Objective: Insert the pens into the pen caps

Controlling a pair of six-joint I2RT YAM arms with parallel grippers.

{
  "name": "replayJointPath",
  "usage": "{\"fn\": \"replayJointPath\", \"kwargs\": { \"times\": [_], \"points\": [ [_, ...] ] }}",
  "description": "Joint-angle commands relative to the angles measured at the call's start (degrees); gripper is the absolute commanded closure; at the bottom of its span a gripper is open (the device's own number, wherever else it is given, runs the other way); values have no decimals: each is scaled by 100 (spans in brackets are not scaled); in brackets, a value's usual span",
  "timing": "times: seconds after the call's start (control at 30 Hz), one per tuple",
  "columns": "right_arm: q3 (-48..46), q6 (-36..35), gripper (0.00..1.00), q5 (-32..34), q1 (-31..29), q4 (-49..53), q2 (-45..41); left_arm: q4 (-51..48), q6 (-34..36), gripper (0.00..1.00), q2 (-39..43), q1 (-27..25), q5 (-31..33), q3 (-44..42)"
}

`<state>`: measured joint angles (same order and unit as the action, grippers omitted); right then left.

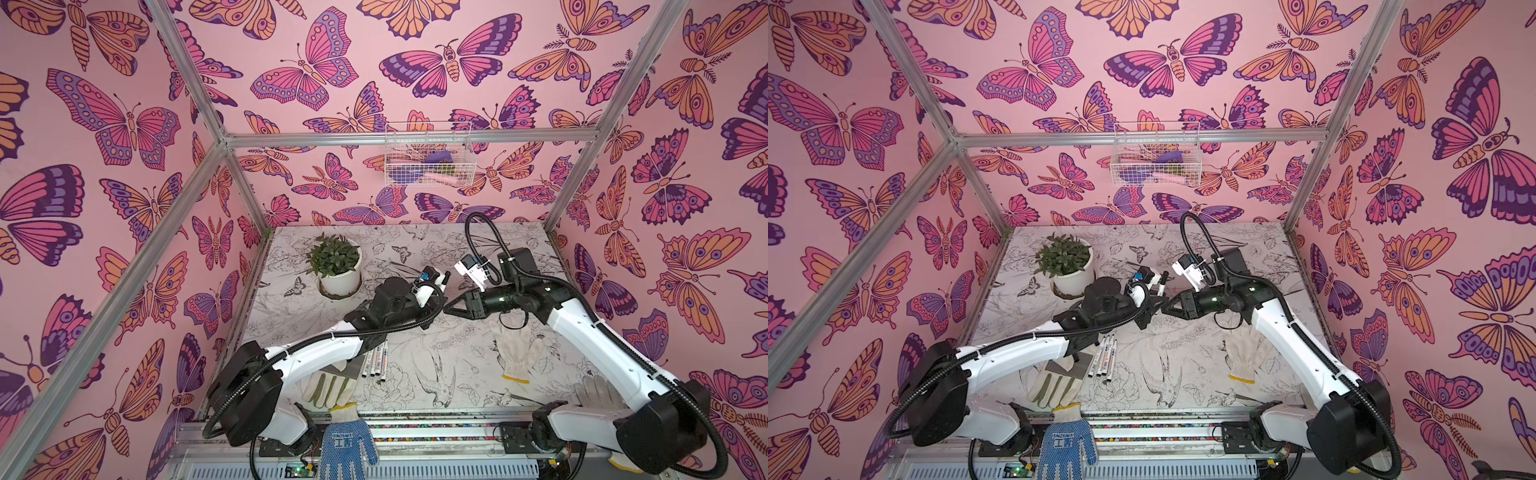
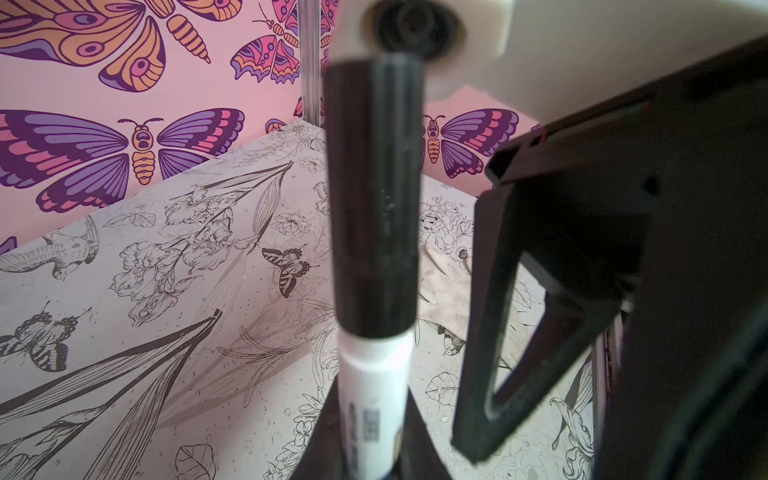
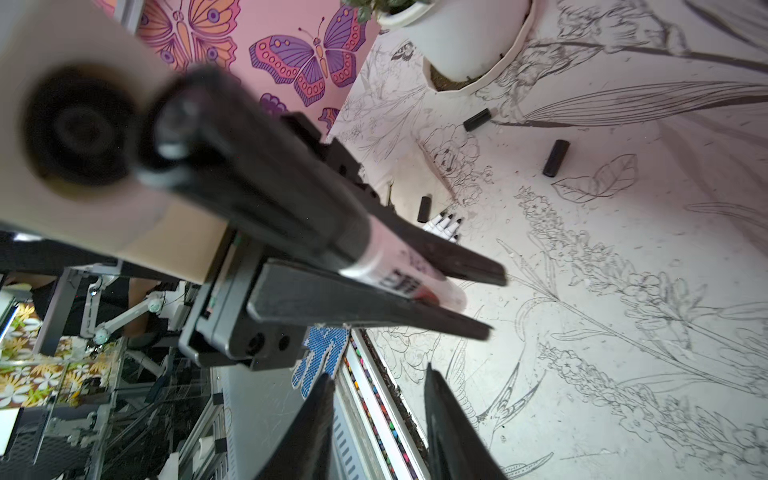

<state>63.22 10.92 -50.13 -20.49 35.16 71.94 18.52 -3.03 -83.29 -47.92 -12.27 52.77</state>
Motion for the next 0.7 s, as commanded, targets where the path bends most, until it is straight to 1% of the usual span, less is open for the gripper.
{"fn": "replayJointPath", "kwargs": {
  "times": [0.0,0.13,0.23,0.4,0.67],
  "points": [
    [57,0,60,105,234,57,-306,239,6,100,145,14,71,-91],
    [132,165,60,239,256,-298,-513,239,-34,100,129,2,-6,-153],
    [286,258,59,478,256,-537,-567,239,-41,100,133,-7,-21,-193],
    [577,365,57,843,256,-873,-362,237,-77,100,155,-53,-3,-240],
    [737,813,57,501,256,-1619,61,239,-93,100,194,-120,52,-267]
  ]
}}
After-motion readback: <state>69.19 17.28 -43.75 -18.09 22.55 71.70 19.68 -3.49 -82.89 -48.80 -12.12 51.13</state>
